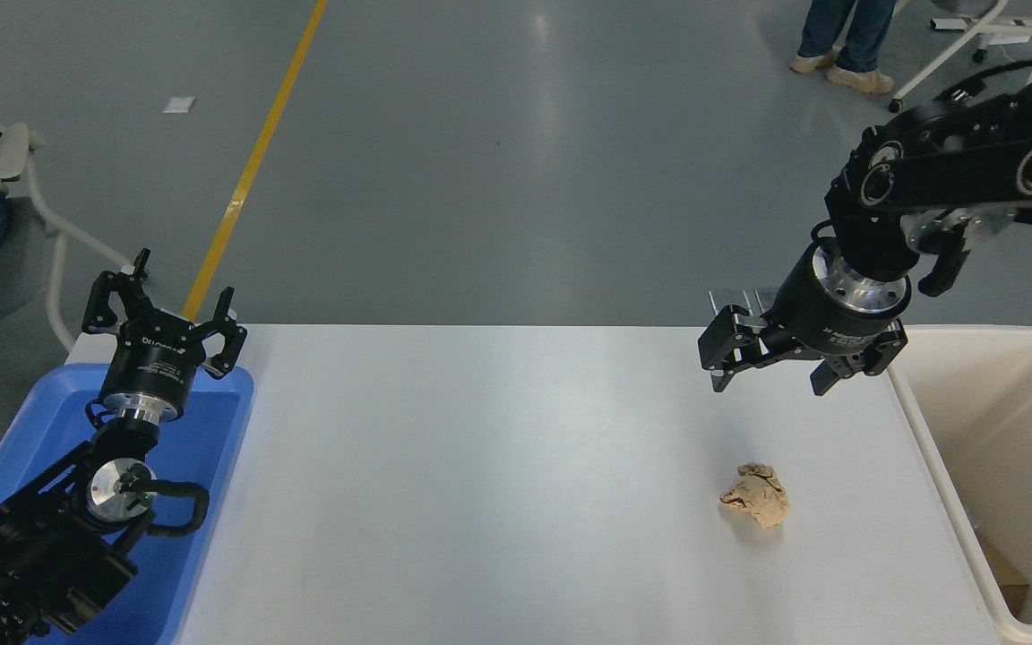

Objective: Pick up paper ball place in dustbin

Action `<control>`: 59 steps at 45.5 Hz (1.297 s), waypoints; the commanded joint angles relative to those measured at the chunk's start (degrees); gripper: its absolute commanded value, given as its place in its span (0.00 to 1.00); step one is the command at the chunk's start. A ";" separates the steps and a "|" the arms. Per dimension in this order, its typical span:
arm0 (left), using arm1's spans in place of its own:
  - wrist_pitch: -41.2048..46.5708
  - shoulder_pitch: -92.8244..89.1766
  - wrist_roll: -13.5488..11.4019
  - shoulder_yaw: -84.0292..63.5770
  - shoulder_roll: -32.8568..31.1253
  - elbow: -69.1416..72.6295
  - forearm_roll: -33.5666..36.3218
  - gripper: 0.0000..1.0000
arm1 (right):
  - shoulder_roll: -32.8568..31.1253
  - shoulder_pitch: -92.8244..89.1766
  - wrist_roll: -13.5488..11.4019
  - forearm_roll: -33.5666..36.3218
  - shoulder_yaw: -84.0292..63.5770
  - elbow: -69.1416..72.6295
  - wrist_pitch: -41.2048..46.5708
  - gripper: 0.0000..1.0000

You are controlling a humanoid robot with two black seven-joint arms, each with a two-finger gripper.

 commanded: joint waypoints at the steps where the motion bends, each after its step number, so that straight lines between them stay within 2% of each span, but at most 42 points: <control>1: 0.00 -0.01 -0.04 0.00 0.00 0.04 0.00 0.99 | 2.93 -12.11 -0.03 -2.87 -0.71 -7.75 -8.12 1.00; 9: 0.00 -0.01 -0.04 0.00 0.00 -0.05 0.00 0.99 | 5.30 -18.53 -0.03 -2.52 -0.62 -9.86 -11.37 1.00; 21: 0.00 -0.01 -0.04 0.00 0.00 -0.05 0.00 0.99 | 5.65 -24.16 -0.03 -1.99 0.35 -11.79 -16.64 1.00; 59: 0.00 -0.01 -0.04 0.00 0.00 0.04 0.00 0.99 | 5.65 -35.41 -0.03 -1.91 3.51 -16.63 -24.12 1.00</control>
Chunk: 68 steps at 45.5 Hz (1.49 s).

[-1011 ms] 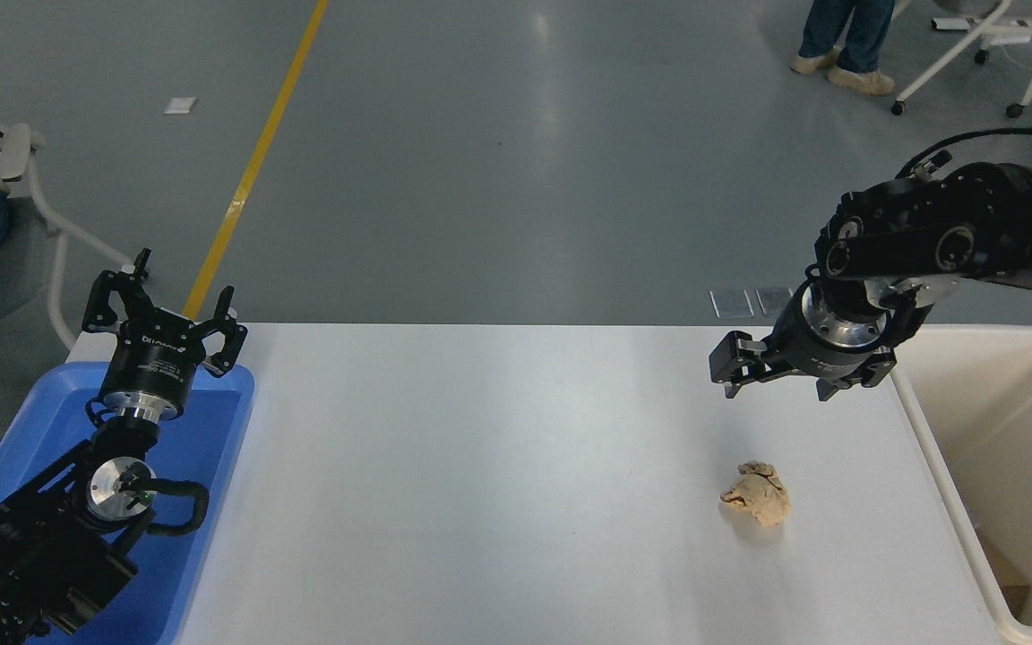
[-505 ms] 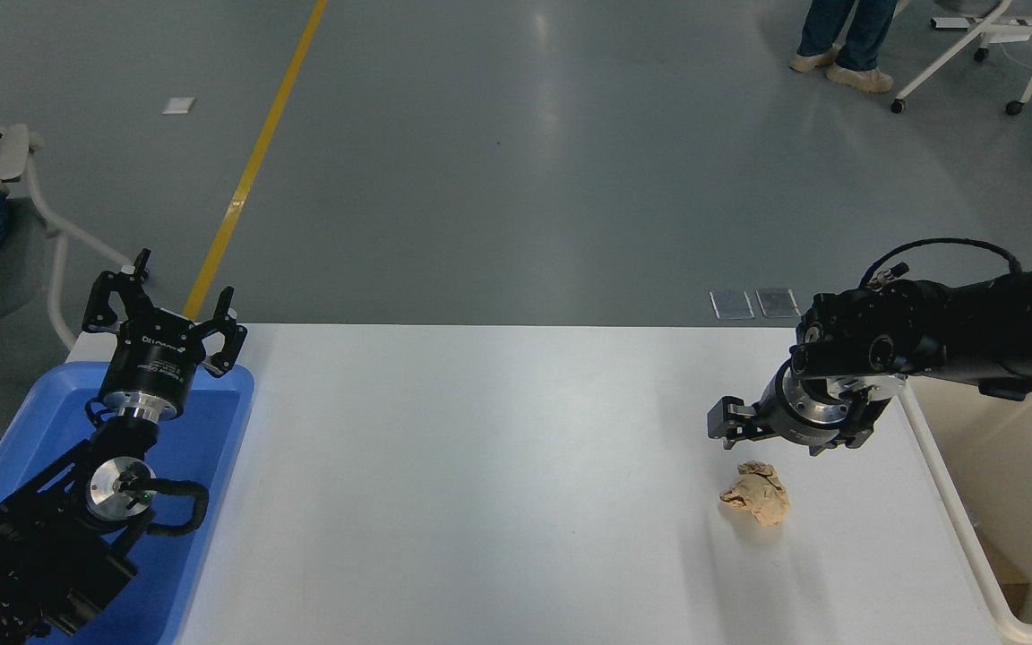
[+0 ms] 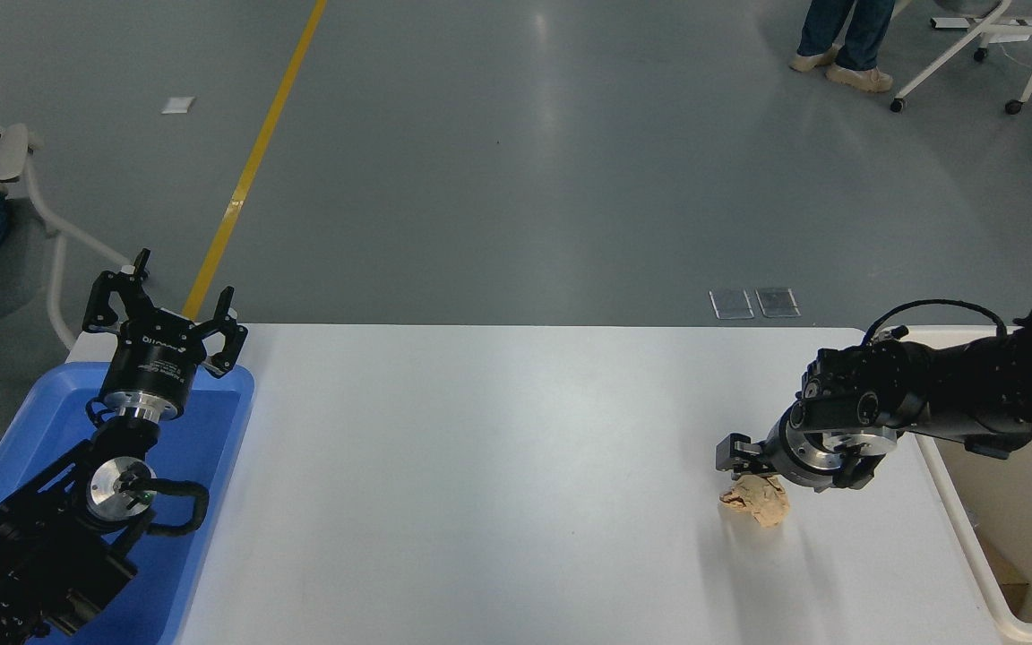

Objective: Pick up paper ball place in dustbin

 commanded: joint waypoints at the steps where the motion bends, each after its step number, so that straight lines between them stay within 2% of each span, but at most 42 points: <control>1: 0.00 0.00 -0.02 0.00 0.00 -0.02 0.00 0.99 | 0.02 -2.29 0.00 0.02 1.15 -0.65 -2.22 1.00; 11: 0.00 0.00 0.07 0.00 0.00 -0.02 0.00 0.99 | 0.19 -4.14 0.00 0.02 1.15 -0.65 -8.55 0.97; 14: 0.00 0.00 -0.02 0.00 0.00 0.06 0.00 0.99 | 0.19 -4.58 0.00 0.02 1.15 -0.47 -10.04 0.91; 22: 0.00 0.00 -0.02 0.00 0.00 -0.02 0.00 0.99 | 1.16 -5.02 0.00 -0.07 1.15 -0.29 -10.84 0.84; 28: 0.00 0.00 -0.02 0.00 0.00 -0.02 0.00 0.99 | 1.42 -5.28 0.00 -0.59 1.15 0.23 -10.84 0.59; 34: 0.00 0.00 -0.02 0.00 0.00 -0.02 0.00 0.99 | 1.16 -4.76 0.00 -0.77 0.89 1.11 -10.84 0.21; 37: 0.00 0.00 -0.02 0.00 0.00 -0.02 0.00 0.99 | 0.98 -4.14 0.00 -0.77 0.80 1.99 -10.75 0.08; 40: 0.00 0.00 -0.02 0.00 0.00 -0.02 0.00 0.99 | 0.81 -2.92 0.00 -0.77 0.45 2.69 -10.75 0.00; 61: 0.00 0.00 -0.02 0.00 0.00 -0.02 0.00 0.99 | -6.13 18.52 0.00 -0.77 -2.71 15.26 -9.26 0.00; 68: 0.00 0.00 0.07 0.00 0.00 0.06 0.00 0.99 | -9.12 30.29 0.00 -0.77 -2.45 18.25 -1.45 0.00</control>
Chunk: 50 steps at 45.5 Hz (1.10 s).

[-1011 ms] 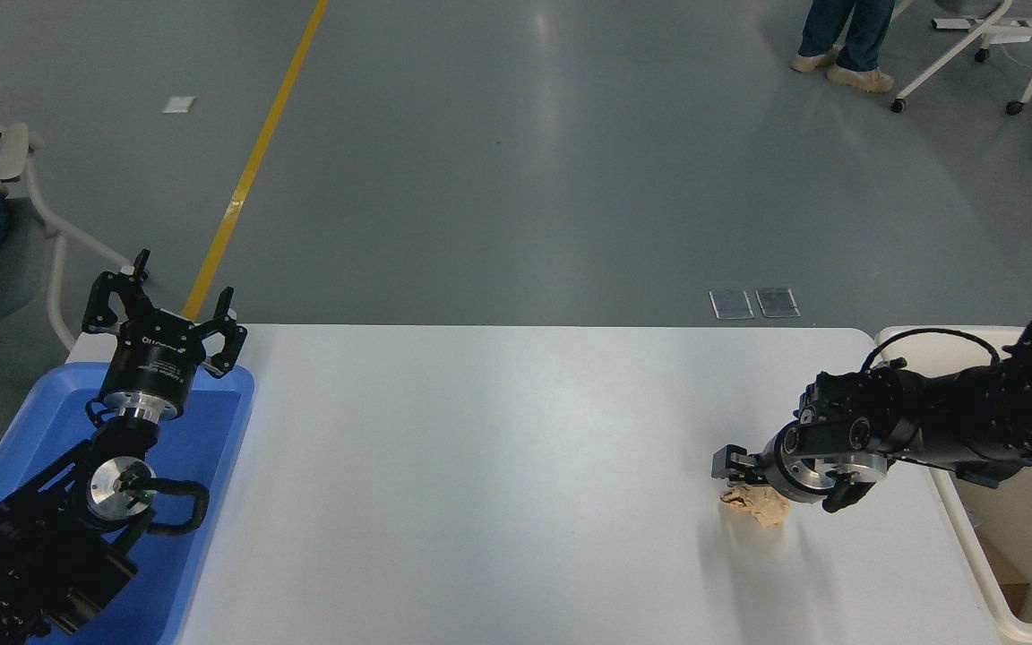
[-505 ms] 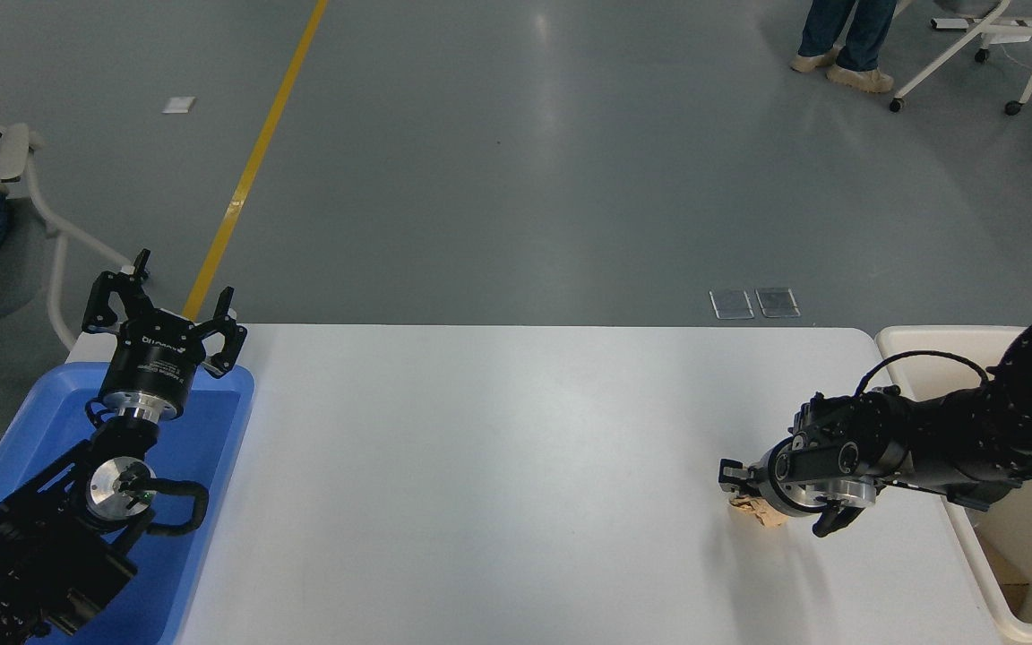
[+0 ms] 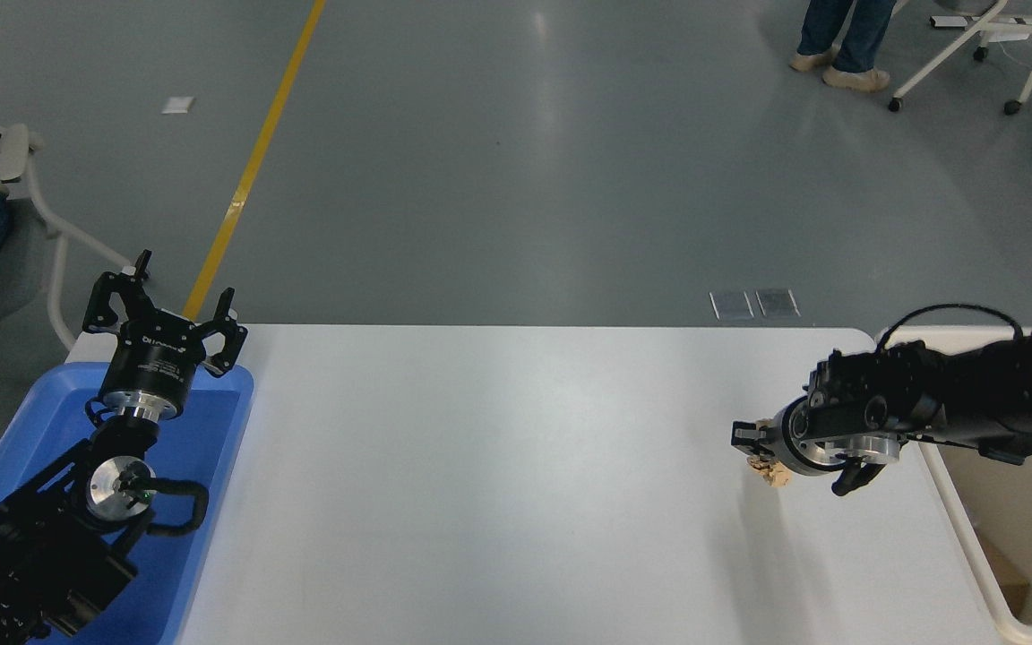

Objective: Pick up paper ball place in dustbin

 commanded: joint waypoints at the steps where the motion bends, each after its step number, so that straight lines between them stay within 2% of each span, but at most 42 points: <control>1: 0.00 0.00 0.04 0.00 0.00 -0.06 0.00 0.99 | -4.23 16.80 -0.01 0.07 -0.56 5.34 8.40 0.00; 8: 0.00 0.00 -0.05 0.00 0.00 -0.06 0.00 0.99 | -7.04 26.56 -0.01 0.07 -0.03 5.34 17.11 0.00; 19: 0.00 0.00 -0.05 0.00 0.00 -0.06 0.00 0.99 | -9.94 36.15 -0.01 -0.02 -0.20 5.25 21.95 0.00; 37: 0.00 0.00 -0.05 0.00 0.00 0.03 0.00 0.99 | -12.40 37.48 -0.01 -0.02 -0.29 4.73 22.57 0.00; 50: 0.00 0.00 -0.05 0.00 0.00 0.03 0.00 0.99 | -18.20 31.42 -0.09 0.07 -0.38 -2.38 19.32 0.00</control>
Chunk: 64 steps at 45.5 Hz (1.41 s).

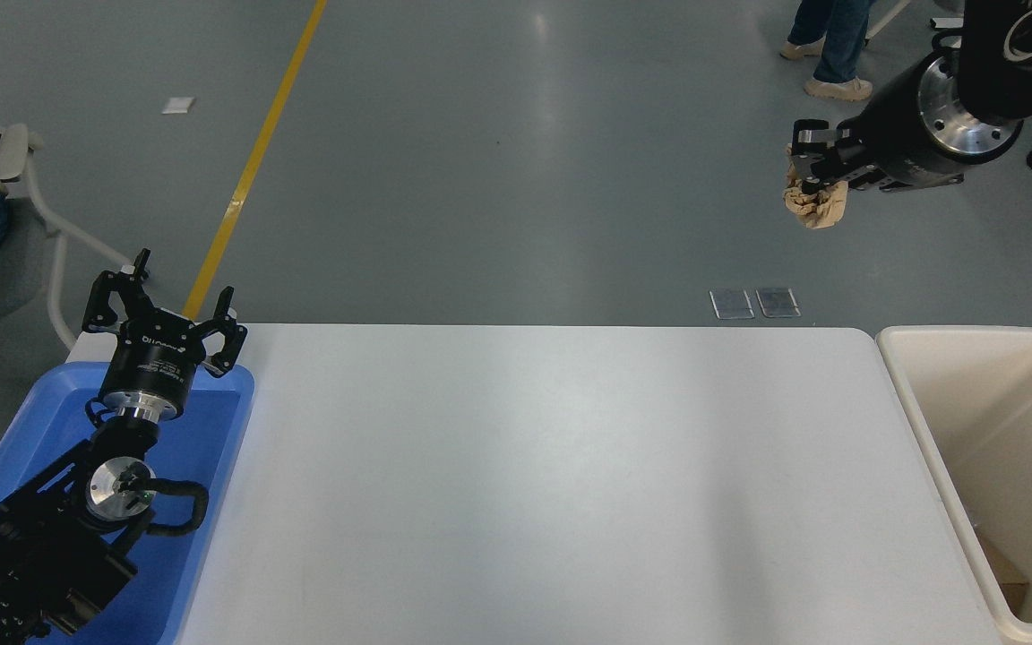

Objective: Pick up paper ball place in dustbin

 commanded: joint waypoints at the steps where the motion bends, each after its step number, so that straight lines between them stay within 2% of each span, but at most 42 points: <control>1: 0.00 0.00 -0.02 0.00 0.00 0.03 0.01 0.99 | -4.85 -5.09 -0.01 0.22 0.15 -6.65 -2.79 0.00; 14: 0.00 0.00 -0.02 0.00 0.00 -0.05 0.01 0.99 | -14.60 -21.43 0.08 2.33 7.79 -16.85 -11.14 0.03; 20: 0.00 0.00 -0.02 0.00 0.00 -0.05 0.01 0.99 | -16.80 -31.62 0.08 2.33 12.54 -23.70 -17.20 0.03; 30: 0.00 0.00 -0.02 0.00 0.00 -0.05 0.01 0.99 | -16.81 -49.99 0.08 2.77 22.64 -31.44 -31.87 0.06; 37: 0.00 0.00 -0.02 0.00 0.00 -0.05 0.01 0.99 | -16.63 -61.07 0.08 7.42 32.04 -32.76 -39.97 0.07; 45: 0.00 0.00 0.07 0.00 0.00 -0.05 0.01 0.99 | -14.61 -71.09 0.17 14.02 40.84 -34.70 -44.28 0.07; 59: 0.00 0.00 -0.02 0.00 0.00 0.03 0.01 0.99 | -8.11 -81.30 0.43 14.38 44.98 -40.85 -47.09 0.07; 61: 0.00 0.00 -0.02 0.00 0.00 0.03 0.01 0.99 | -7.32 -81.91 0.35 14.38 44.98 -41.64 -47.09 0.10; 63: 0.00 0.00 -0.02 0.00 0.00 -0.05 0.01 0.99 | -6.87 -82.79 0.43 14.38 44.89 -42.34 -47.01 0.21; 64: 0.00 0.00 -0.02 0.00 0.00 -0.05 0.01 0.99 | -6.79 -82.88 0.43 14.38 44.89 -42.34 -46.92 0.31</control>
